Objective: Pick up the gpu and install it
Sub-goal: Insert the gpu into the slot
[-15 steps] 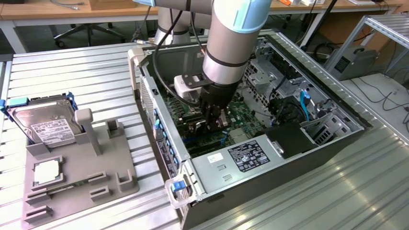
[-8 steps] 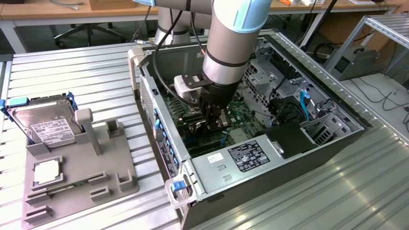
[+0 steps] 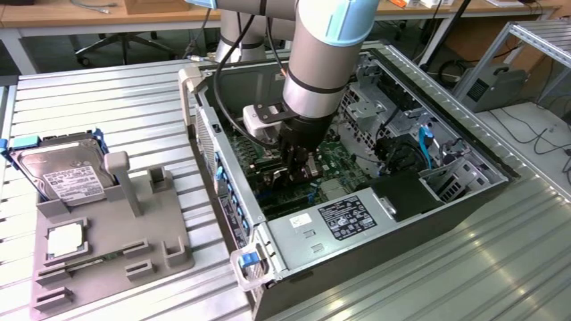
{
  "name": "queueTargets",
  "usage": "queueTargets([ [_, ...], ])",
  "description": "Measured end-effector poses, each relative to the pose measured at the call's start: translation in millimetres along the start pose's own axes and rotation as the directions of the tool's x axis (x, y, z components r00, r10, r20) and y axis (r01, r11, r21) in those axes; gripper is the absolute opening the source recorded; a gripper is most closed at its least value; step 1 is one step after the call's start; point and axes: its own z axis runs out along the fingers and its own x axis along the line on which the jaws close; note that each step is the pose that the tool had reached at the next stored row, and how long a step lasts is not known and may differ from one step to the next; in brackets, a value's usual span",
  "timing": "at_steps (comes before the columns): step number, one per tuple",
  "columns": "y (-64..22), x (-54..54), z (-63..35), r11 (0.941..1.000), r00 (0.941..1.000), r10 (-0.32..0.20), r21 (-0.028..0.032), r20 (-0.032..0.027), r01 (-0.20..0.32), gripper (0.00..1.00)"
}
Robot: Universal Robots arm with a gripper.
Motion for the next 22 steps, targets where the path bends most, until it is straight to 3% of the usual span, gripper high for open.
queueTargets([
  [22, 3.3, 0.1, 0.8, 1.0000, 1.0000, 0.000, 0.0004, -0.0001, 0.000, 0.27],
])
